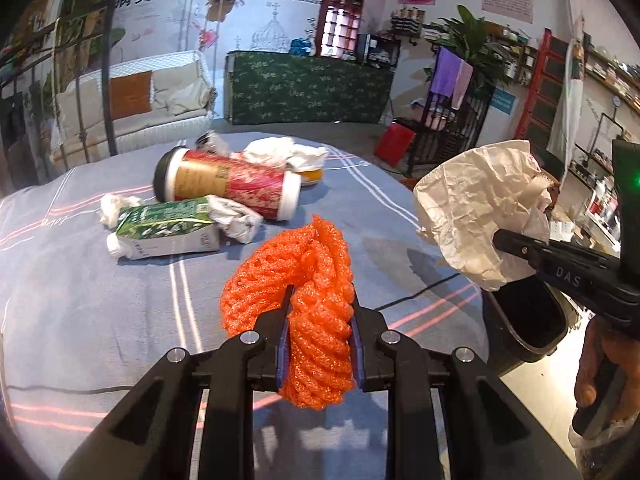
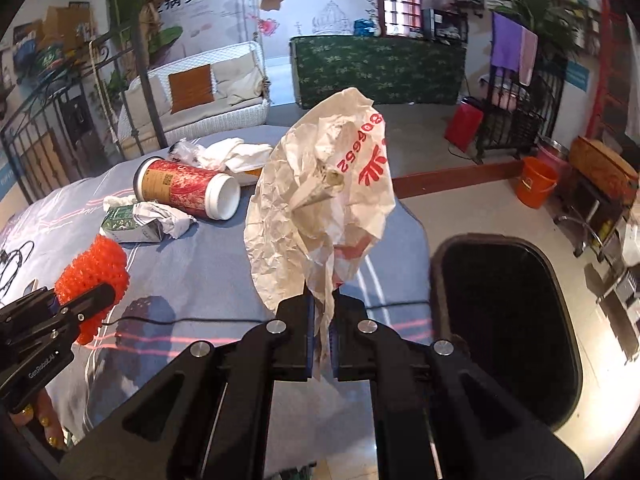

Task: Collect trash
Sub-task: 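Carry the white paper and orange net to the bin and release both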

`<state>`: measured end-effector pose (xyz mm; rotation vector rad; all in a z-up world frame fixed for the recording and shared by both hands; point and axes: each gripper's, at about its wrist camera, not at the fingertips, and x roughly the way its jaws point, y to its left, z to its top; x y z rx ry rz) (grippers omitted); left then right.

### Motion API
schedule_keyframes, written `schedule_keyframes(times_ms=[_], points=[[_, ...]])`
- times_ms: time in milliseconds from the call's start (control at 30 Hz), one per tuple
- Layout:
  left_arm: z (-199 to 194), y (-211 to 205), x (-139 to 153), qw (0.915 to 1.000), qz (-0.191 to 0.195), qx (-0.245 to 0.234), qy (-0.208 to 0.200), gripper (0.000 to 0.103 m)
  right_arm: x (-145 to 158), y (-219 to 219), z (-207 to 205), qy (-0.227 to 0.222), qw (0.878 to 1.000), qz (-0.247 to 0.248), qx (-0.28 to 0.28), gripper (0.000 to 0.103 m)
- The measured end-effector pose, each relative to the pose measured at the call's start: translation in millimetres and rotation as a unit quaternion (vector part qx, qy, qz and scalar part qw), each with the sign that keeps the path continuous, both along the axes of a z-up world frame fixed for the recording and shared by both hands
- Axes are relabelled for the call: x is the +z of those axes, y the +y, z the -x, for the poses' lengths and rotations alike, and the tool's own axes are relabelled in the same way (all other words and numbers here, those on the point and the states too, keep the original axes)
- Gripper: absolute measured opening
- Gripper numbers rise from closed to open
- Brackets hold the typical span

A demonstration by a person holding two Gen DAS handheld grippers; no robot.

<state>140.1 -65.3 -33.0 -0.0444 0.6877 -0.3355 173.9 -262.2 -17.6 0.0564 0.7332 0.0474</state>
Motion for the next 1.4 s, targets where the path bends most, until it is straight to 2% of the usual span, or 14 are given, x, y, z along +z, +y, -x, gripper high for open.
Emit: schedule_keyframes(times_ms=[300, 467, 567, 800, 1000, 1067, 1100, 1133, 1167, 1200, 1233, 1400], points=[[7.2, -55.7, 3.5, 0.9971, -0.003, -0.075, -0.011, 0.023, -3.4, -52.7, 31.5, 0.001, 0.997, 0.014, -0.076, 0.006], [7.2, -77.7, 4.8, 0.9944, 0.004, -0.106, -0.008, 0.023, -10.1, -88.8, 37.4, 0.009, 0.992, 0.025, -0.121, 0.006], [8.3, -91.2, 6.1, 0.9928, -0.004, -0.119, -0.015, 0.023, -19.5, -111.2, 34.6, 0.022, 0.988, 0.033, -0.15, 0.006], [9.4, -113.6, 8.5, 0.9894, -0.008, -0.143, -0.021, 0.023, -61.0, -151.0, 12.0, 0.087, 0.979, 0.033, -0.183, 0.006], [8.6, -125.7, 4.3, 0.987, -0.01, -0.16, -0.012, 0.023, -100.1, -172.1, -8.3, 0.157, 0.971, 0.011, -0.179, 0.007], [8.2, -128.4, 3.2, 0.9861, -0.008, -0.166, -0.006, 0.023, -109.9, -178.4, -13.1, 0.17, 0.968, 0.011, -0.185, 0.011], [7.9, -130.3, 2.9, 0.9857, -0.01, -0.168, -0.006, 0.023, -112.8, -180.0, -14.5, 0.176, 0.967, 0.011, -0.185, 0.02], [8.3, -131.9, 2.7, 0.9855, -0.011, -0.169, -0.007, 0.023, -115.6, -182.5, -16.2, 0.182, 0.966, 0.01, -0.184, 0.039], [8.3, -133.7, 2.3, 0.9851, -0.013, -0.172, -0.008, 0.023, -115.9, -183.4, -14.8, 0.179, 0.965, 0.01, -0.189, 0.052], [8.0, -134.6, 2.2, 0.9848, -0.014, -0.173, -0.007, 0.023, -114.8, -183.8, -12.6, 0.173, 0.966, 0.01, -0.194, 0.073], [7.2, -136.3, 0.8, 0.9844, -0.015, -0.175, -0.005, 0.023, -112.6, -183.6, -10.1, 0.164, 0.966, 0.012, -0.2, 0.077], [5.2, -145.6, -4.2, 0.9825, -0.014, -0.186, 0.009, 0.023, -102.5, -185.5, 6.0, 0.138, 0.967, -0.003, -0.213, 0.077]])
